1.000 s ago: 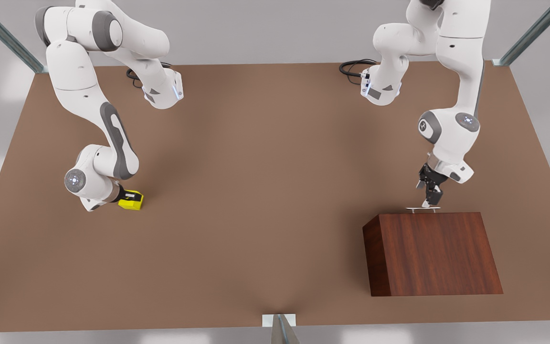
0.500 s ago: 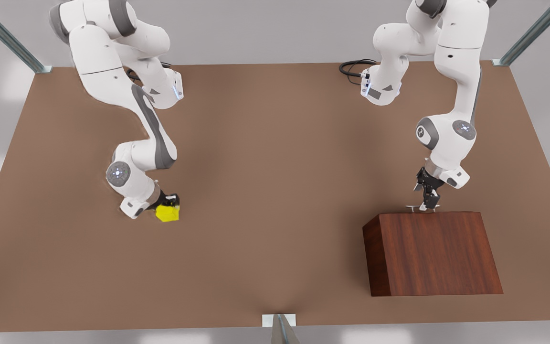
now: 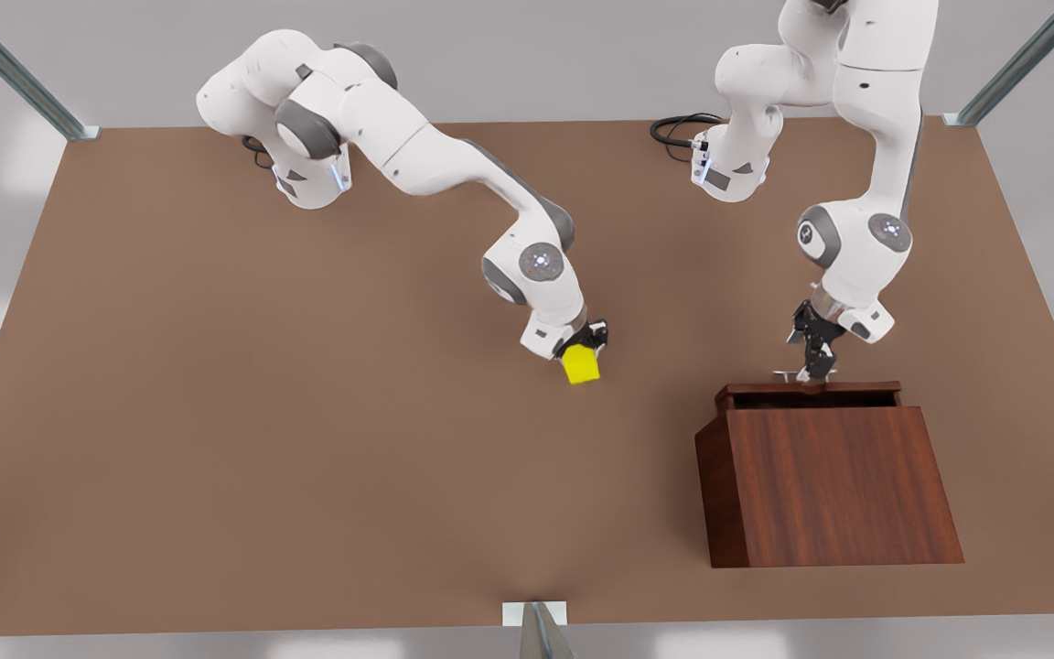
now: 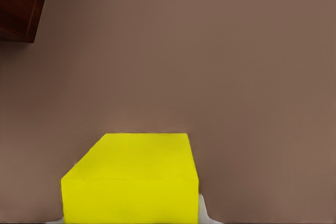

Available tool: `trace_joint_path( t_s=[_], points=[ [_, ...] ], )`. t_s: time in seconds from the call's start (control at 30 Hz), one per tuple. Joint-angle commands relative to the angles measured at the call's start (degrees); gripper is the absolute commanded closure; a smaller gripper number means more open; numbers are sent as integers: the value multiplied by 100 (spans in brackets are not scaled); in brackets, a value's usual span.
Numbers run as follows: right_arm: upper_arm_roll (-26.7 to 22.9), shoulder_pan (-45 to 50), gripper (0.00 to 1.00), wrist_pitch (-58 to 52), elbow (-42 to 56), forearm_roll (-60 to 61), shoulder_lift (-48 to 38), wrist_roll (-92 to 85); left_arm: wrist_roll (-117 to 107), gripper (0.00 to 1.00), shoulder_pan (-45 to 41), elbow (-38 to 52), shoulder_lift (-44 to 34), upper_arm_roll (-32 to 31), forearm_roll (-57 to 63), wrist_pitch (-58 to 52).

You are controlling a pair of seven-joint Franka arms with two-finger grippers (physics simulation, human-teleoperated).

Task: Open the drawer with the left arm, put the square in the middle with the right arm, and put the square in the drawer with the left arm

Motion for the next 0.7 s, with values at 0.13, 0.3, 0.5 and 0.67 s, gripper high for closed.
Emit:
trace_joint_path(
  t_s=[0.13, 0.3, 0.5, 0.67],
  points=[
    [28, -54, 33, -48, -763, -354, -408, -902, -9, 0, -3, -143, -111, 35, -17, -20],
    [169, -1, 30, -31, -666, -275, -329, -849, -9, 0, -3, -293, -207, 115, -17, -47],
    [301, 78, 0, 330, -393, -363, -136, -796, -9, 0, -3, -521, -374, 176, -17, -73],
    [292, 78, 0, 462, -393, -372, -197, -1077, -9, 0, -3, -547, -453, 238, -17, -161]
  ],
)
